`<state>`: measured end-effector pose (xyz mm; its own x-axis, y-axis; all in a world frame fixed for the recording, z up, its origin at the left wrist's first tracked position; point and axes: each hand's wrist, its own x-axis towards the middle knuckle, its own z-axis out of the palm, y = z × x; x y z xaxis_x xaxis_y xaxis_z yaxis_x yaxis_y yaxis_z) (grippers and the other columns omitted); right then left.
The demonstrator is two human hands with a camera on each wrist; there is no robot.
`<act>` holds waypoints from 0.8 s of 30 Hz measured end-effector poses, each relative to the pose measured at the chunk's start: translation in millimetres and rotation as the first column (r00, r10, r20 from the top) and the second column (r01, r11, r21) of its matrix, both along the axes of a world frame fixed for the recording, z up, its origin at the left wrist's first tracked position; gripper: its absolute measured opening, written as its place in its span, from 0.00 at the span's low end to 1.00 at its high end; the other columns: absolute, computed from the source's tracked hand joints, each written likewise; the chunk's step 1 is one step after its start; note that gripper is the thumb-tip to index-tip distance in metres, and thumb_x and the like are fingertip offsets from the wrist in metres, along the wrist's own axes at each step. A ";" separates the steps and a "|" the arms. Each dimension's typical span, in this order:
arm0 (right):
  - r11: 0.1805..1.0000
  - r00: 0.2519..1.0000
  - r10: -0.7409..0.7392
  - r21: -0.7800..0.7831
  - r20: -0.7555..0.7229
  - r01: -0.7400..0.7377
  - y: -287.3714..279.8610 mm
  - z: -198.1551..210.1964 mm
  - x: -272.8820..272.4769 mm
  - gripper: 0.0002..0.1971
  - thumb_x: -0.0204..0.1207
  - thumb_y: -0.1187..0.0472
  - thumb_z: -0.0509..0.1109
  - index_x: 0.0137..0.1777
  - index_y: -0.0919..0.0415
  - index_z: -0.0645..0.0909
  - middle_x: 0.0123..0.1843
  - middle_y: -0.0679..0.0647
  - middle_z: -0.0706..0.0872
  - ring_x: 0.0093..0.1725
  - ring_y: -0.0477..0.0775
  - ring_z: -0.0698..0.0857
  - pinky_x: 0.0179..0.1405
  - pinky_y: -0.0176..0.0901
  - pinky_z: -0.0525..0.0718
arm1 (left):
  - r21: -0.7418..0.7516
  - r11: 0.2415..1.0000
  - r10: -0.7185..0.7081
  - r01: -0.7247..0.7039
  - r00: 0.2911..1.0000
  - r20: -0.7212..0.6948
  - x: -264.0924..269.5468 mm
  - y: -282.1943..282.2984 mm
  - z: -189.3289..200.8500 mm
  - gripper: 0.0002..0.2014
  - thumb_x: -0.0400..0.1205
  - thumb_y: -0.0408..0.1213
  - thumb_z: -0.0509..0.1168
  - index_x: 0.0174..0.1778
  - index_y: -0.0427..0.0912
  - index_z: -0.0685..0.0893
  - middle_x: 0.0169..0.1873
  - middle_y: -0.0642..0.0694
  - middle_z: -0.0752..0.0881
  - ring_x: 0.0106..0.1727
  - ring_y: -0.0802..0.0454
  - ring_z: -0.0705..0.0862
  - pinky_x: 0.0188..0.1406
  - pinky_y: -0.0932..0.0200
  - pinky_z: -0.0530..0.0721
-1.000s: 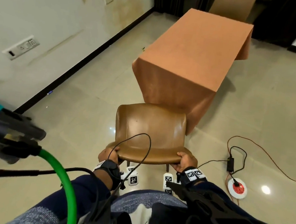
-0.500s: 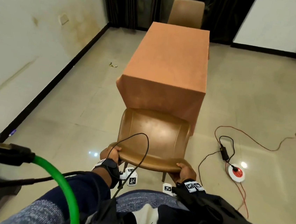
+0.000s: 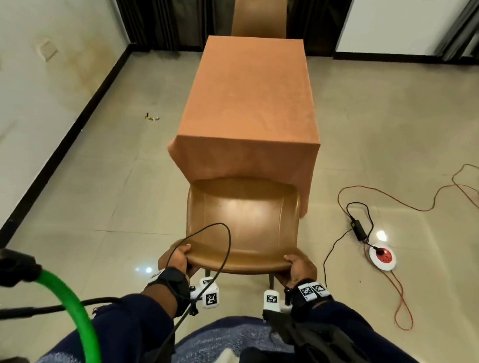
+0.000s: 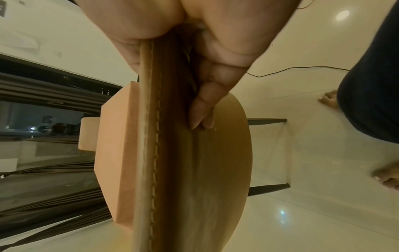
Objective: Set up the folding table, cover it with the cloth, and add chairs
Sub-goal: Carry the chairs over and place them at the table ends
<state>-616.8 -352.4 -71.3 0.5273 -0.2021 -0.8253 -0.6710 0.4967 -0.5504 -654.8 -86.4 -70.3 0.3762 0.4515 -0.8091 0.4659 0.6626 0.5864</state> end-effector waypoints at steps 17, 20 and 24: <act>0.997 0.998 0.055 -0.049 -0.004 -0.055 11.8 4.3 70.1 0.17 0.76 0.75 0.69 0.65 0.67 0.78 0.52 0.71 0.85 0.43 0.70 0.86 0.20 0.57 0.88 | 0.031 0.994 -0.103 0.103 0.995 0.005 61.8 19.7 8.4 0.13 0.85 0.34 0.68 0.66 0.38 0.80 0.51 0.35 0.87 0.47 0.38 0.86 0.45 0.42 0.89; 0.997 0.998 0.054 -0.046 -0.011 -0.054 13.6 1.4 70.8 0.16 0.77 0.75 0.68 0.64 0.65 0.77 0.53 0.71 0.85 0.44 0.71 0.86 0.22 0.57 0.89 | 0.050 0.994 -0.097 0.098 0.995 -0.015 63.7 26.7 -2.3 0.12 0.84 0.35 0.70 0.63 0.41 0.83 0.48 0.37 0.87 0.44 0.39 0.88 0.33 0.47 0.89; 0.993 0.995 0.092 -0.071 -0.029 -0.093 8.9 -7.9 74.8 0.14 0.78 0.74 0.69 0.63 0.65 0.77 0.51 0.70 0.85 0.43 0.71 0.86 0.27 0.57 0.89 | 0.036 0.994 -0.099 0.099 0.995 -0.008 64.0 27.9 -9.6 0.11 0.83 0.34 0.72 0.60 0.40 0.84 0.47 0.35 0.89 0.43 0.38 0.89 0.32 0.47 0.92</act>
